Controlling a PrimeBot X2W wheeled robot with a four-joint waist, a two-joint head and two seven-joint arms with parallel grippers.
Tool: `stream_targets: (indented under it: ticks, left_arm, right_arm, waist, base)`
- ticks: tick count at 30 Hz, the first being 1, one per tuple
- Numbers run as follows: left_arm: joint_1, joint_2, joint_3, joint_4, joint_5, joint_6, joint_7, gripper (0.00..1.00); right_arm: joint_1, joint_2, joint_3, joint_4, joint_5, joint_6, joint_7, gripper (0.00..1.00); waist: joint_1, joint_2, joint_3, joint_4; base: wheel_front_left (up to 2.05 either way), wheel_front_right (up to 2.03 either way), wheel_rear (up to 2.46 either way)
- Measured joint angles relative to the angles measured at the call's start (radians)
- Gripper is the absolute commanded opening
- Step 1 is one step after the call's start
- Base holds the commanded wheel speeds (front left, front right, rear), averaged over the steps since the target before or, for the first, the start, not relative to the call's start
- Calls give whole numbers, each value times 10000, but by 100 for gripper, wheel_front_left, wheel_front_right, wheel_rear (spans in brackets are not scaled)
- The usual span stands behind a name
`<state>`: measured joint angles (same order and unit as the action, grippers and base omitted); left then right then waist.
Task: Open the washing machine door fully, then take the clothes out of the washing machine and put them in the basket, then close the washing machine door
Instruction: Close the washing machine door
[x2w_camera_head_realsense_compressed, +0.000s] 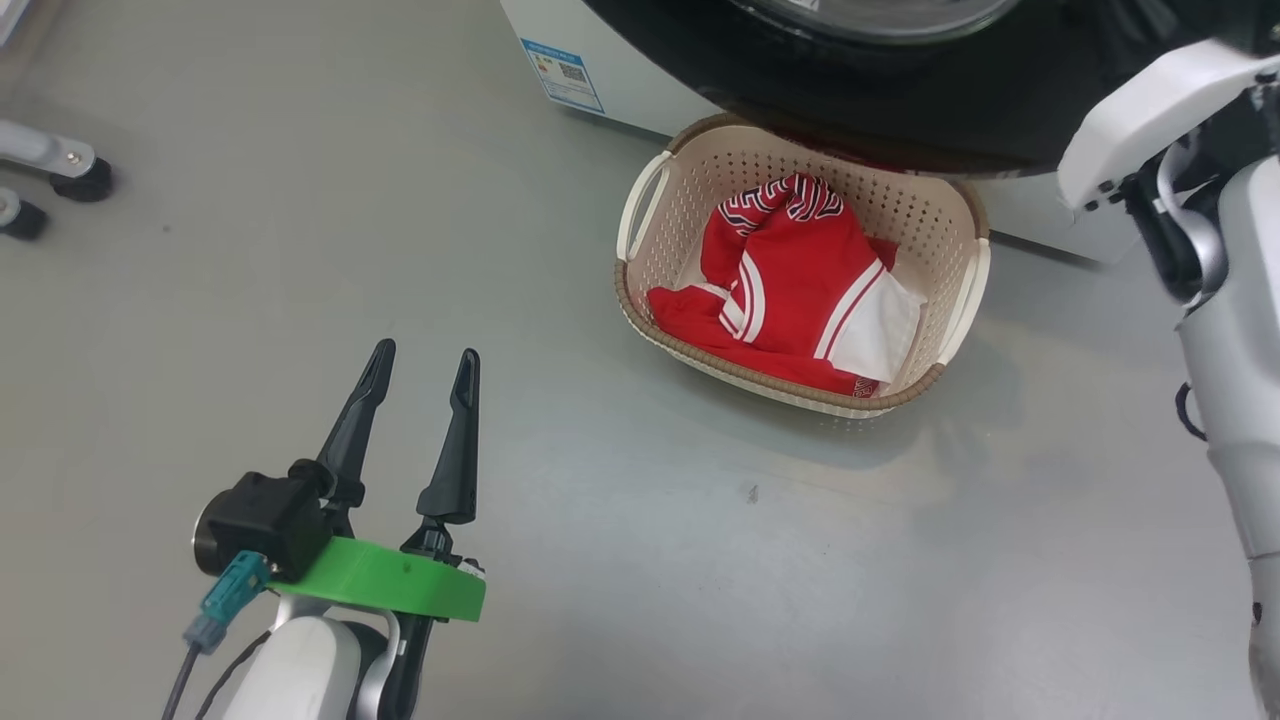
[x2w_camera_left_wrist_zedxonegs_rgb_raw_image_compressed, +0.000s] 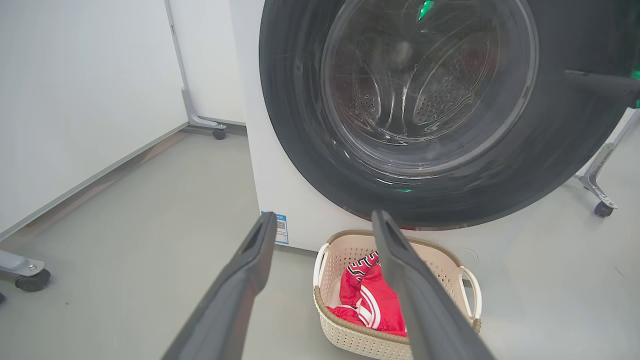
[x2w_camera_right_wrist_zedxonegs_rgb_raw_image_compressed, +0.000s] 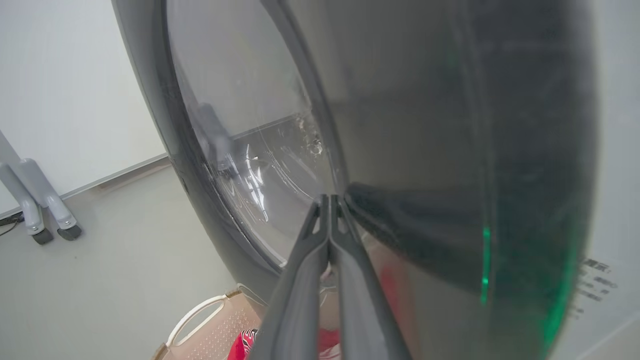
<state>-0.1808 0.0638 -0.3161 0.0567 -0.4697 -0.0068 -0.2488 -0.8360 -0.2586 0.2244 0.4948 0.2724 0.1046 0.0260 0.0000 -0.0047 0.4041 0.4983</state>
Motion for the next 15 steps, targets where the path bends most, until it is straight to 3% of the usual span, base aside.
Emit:
stream_targets:
  ticks: [15]
  left_arm:
    - [-127, -144, 13, 349, -27, -86, -4, 100]
  right_arm:
    - [-1262, -362, -533, 1064, -12, -207, -209, 0]
  waist:
    - [0, 0, 249, 357]
  base:
    - [0, 0, 0]
